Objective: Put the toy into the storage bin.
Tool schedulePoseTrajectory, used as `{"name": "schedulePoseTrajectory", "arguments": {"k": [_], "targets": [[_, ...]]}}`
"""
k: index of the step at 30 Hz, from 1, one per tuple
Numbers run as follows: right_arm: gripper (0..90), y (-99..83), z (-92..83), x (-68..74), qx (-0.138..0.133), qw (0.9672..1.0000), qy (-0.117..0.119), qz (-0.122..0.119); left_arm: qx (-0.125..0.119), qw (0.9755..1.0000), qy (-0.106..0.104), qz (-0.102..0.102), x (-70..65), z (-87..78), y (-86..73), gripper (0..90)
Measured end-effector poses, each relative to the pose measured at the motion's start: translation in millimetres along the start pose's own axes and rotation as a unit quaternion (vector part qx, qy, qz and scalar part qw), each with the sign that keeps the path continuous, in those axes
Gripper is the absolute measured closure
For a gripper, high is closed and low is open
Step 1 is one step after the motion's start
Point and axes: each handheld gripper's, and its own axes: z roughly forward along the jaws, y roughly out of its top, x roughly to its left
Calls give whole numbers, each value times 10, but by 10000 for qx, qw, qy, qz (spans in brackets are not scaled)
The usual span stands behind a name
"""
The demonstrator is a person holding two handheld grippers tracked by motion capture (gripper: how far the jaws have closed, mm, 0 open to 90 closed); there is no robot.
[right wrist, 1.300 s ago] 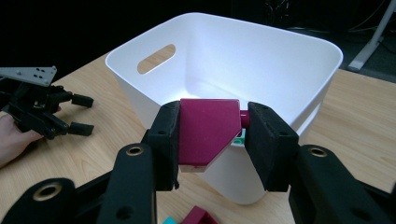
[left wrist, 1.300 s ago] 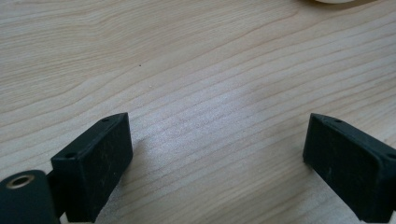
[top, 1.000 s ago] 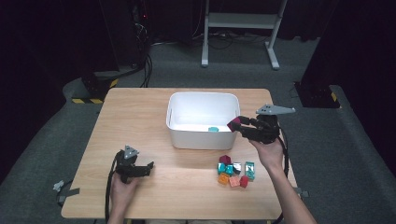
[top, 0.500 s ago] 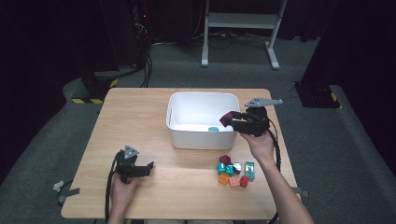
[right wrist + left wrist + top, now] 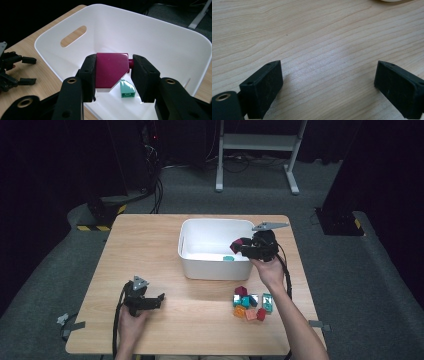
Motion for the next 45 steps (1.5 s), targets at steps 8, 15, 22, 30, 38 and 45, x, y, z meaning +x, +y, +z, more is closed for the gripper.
{"name": "schedulePoseTrajectory", "arguments": {"k": [8, 15, 22, 30, 38, 45], "targets": [[564, -2, 140, 6, 139, 9999, 2, -42, 3, 10000, 0, 3, 0, -1, 0, 87], [495, -7, 243, 26, 275, 9996, -30, -88, 1, 10000, 0, 2, 0, -1, 0, 87], [384, -17, 198, 29, 200, 9997, -22, -105, -9, 10000, 0, -9, -1, 0, -1, 88], [354, -43, -12, 49, 3, 9998, -77, -170, -7, 10000, -3, -5, -1, -1, -1, 88], [371, -211, -234, 23, -246, 9996, -82, -81, -7, 10000, -1, -2, 0, 0, -1, 88], [370, -361, -423, 8, -374, 9992, -147, -58, -1, 10000, 0, 6, 1, -1, -1, 88]]}}
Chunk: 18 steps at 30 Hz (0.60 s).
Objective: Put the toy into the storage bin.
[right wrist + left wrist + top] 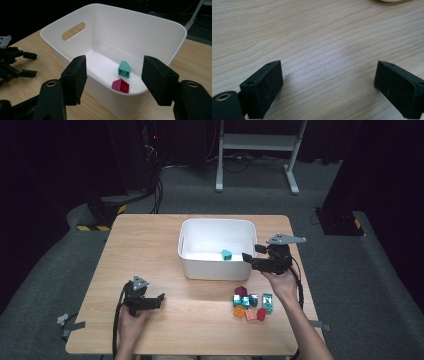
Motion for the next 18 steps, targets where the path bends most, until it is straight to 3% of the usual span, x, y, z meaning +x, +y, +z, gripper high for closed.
{"name": "schedulePoseTrajectory", "arguments": {"k": [9, 18], "targets": [[389, -296, -273, -3, -132, 9999, -66, 43, 2, 10000, -1, 0, 0, 0, 0, 88], [392, -579, -334, 9, -36, 9999, -123, 69, 1, 10000, 0, -2, 0, 0, 0, 88]]}}
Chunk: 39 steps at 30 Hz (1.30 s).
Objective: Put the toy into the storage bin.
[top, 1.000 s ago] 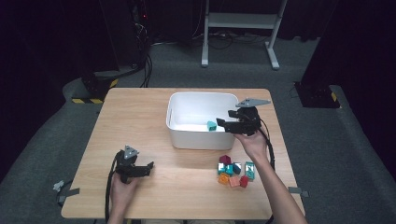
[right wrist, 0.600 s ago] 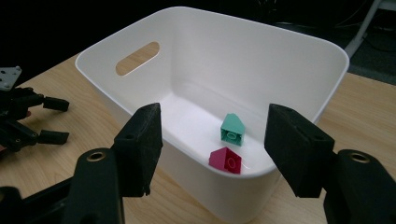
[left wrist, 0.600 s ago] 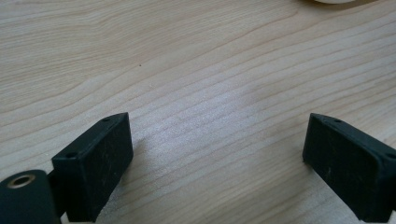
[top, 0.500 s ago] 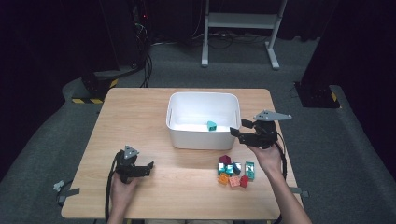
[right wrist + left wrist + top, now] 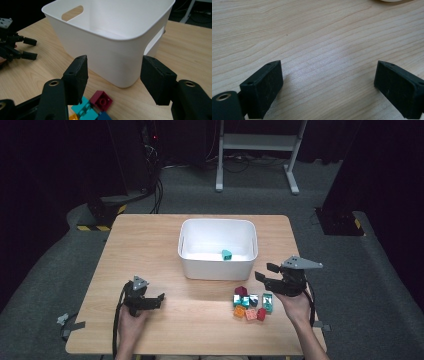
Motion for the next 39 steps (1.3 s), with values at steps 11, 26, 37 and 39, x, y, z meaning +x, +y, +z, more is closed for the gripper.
{"name": "schedulePoseTrajectory", "arguments": {"k": [11, 26, 37, 39], "targets": [[399, -437, 78, 5, 397, 9991, -26, 139, 1, 10000, 0, 4, 0, 0, 0, 89], [414, -721, 236, -10, 773, 9967, -13, 242, 0, 10000, 4, 3, -1, -1, -1, 89], [424, -793, 346, 8, 999, 9948, -53, 191, 1, 10000, 6, 5, -1, -1, -1, 89], [426, -798, 361, 5, 1034, 9945, -57, 167, 2, 10000, 6, 4, -1, -1, -1, 89]]}}
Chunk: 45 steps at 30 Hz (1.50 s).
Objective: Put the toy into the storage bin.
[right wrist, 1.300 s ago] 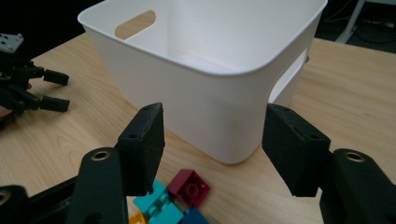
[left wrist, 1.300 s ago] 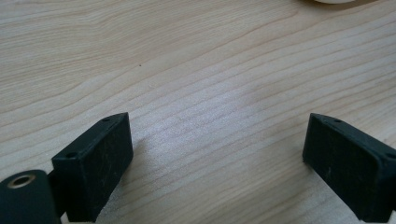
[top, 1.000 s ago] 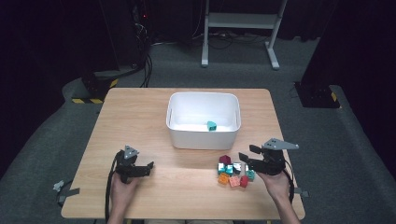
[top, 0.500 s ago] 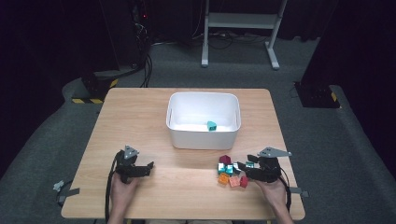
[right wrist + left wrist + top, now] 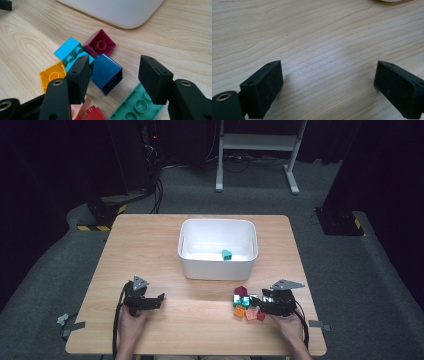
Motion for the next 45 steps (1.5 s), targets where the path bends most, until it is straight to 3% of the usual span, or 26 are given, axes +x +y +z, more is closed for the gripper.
{"name": "schedulePoseTrajectory", "arguments": {"k": [15, 34, 45], "targets": [[440, -8, 71, 13, 132, 9999, -66, -66, -1, 10000, 0, 0, 0, 0, 0, 89], [521, 3, 192, 26, 341, 9989, -155, -285, 1, 10000, 0, 1, 0, 0, 0, 90], [590, 7, 182, 20, 270, 9989, -242, -281, 0, 10000, -1, 0, 0, 0, 0, 89]]}}
